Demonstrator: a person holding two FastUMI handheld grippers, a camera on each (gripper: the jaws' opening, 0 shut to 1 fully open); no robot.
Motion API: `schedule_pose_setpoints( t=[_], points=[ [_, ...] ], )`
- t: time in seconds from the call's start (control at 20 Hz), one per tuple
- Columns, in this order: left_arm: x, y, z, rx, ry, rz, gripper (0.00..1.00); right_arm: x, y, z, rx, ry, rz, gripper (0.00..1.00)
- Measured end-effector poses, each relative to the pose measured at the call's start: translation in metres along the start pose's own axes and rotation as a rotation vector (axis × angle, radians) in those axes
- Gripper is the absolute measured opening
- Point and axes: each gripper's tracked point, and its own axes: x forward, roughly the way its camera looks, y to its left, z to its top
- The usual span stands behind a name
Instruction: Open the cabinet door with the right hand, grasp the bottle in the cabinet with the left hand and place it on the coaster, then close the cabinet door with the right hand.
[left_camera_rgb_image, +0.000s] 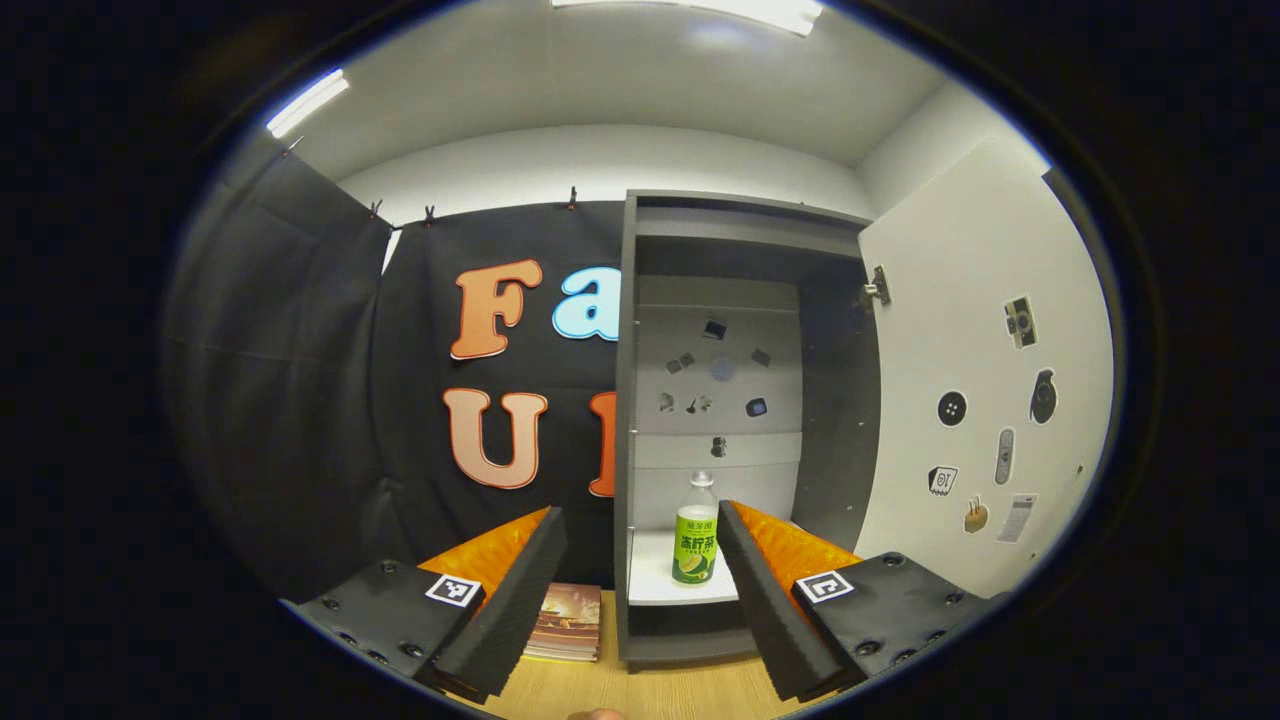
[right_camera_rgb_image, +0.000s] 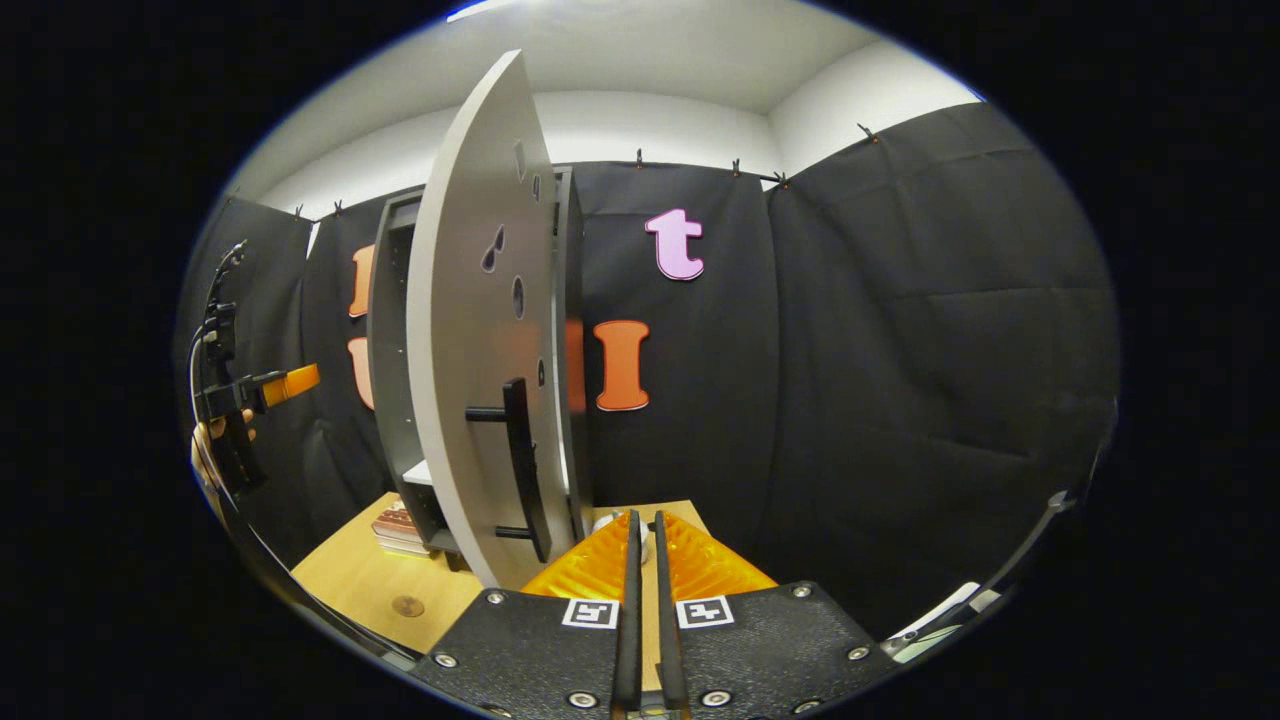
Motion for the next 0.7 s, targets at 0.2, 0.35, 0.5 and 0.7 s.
schedule_pose_setpoints(
  t=[0.2, 0.35, 0.5, 0.7],
  points=[
    [0.031, -0.028, -0.016, 0.004, -0.003, -0.036, 0.97, 0.004, -0.011, 0.001, 0.000, -0.010, -0.054, 0.39],
    [0.057, -0.048, -0.027, -0.019, 0.002, -0.075, 0.97, 0.004, -0.018, -0.001, 0.002, -0.001, -0.092, 0.67],
    [0.091, -0.060, -0.034, -0.020, -0.011, -0.086, 0.99, 0.005, -0.021, -0.002, 0.005, -0.001, -0.119, 0.85],
    [0.135, -0.077, -0.048, -0.025, -0.018, -0.112, 1.00, 0.008, -0.027, -0.004, 0.014, 0.008, -0.151, 0.93]
  ],
)
